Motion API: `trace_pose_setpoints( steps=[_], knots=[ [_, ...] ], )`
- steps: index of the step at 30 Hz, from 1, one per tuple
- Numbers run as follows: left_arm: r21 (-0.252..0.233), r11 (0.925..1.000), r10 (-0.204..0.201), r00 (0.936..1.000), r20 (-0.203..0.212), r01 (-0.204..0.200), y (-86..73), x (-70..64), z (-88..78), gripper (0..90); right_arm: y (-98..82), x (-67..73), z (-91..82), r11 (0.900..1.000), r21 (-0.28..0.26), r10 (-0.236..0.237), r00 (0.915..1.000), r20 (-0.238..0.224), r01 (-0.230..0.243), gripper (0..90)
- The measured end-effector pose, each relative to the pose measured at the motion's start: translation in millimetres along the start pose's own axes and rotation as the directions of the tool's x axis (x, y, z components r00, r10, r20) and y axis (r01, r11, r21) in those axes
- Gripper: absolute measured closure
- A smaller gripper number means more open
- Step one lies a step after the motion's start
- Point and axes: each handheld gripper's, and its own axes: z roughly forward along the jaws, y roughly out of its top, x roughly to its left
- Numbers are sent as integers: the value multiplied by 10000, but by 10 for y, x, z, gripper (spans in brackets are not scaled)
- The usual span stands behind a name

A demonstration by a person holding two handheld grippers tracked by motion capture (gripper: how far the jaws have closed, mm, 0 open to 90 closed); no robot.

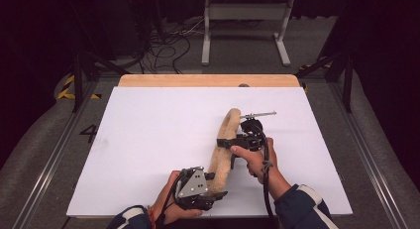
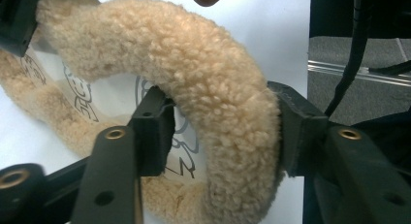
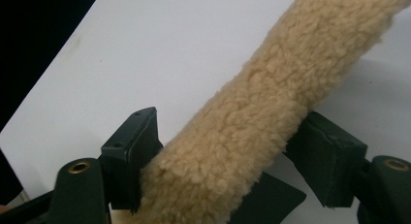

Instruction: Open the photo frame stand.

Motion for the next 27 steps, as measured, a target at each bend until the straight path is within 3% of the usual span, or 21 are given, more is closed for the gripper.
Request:
trace_pose_setpoints(
  steps=[2,4,5,7,8,9,11,12,15,16,17,22,25,27],
  knots=[
    [182,9998,111,9997,196,-114,-4,1,-8,397,9,2,-5,10000,76,-55,10000,43,55,287],
    [354,9993,73,10000,59,-75,-47,18,-126,246,27,22,-28,9993,316,-204,9996,185,198,319],
    [354,9993,73,10000,59,-75,-47,18,-126,237,32,24,-32,9990,390,-233,9996,162,227,331],
    [243,9993,-278,9996,-13,279,-128,85,-309,209,43,29,-42,9979,537,-357,9993,73,353,352],
    [236,9971,-722,9968,-338,730,-226,159,-455,200,45,31,-42,9977,564,-370,9993,70,366,354],
    [236,9971,-722,9968,-338,730,-226,159,-455,196,45,31,-42,9977,564,-370,9993,70,366,354],
    [369,9899,-1336,9880,-772,1368,-391,275,-629,189,49,31,-43,9975,611,-371,9993,69,366,356],
    [592,9844,-1574,9791,-1287,1660,-530,352,-757,186,54,34,-43,9971,652,-402,9992,88,396,357],
    [757,9774,-1788,9629,-2020,1974,-735,453,-946,194,82,67,-44,9934,949,-665,9975,232,640,368],
    [804,9746,-1859,9548,-2318,2092,-799,482,-1011,200,96,74,-40,9917,1053,-765,9967,259,734,377],
    [631,9701,-2125,9463,-2438,2342,-858,510,-1069,201,111,81,-37,9902,1167,-805,9964,252,771,388],
    [241,9591,-2630,9192,-2931,2821,-995,581,-1304,195,153,145,-39,9832,1451,-1181,9920,438,1106,447],
    [35,9543,-2843,9111,-2985,2989,-1024,605,-1362,193,160,167,-43,9802,1523,-1353,9897,472,1267,480],
    [117,9564,-2748,9133,-3007,2917,-1024,611,-1364,194,166,173,-49,9776,1586,-1471,9881,458,1382,497]
  ],
)
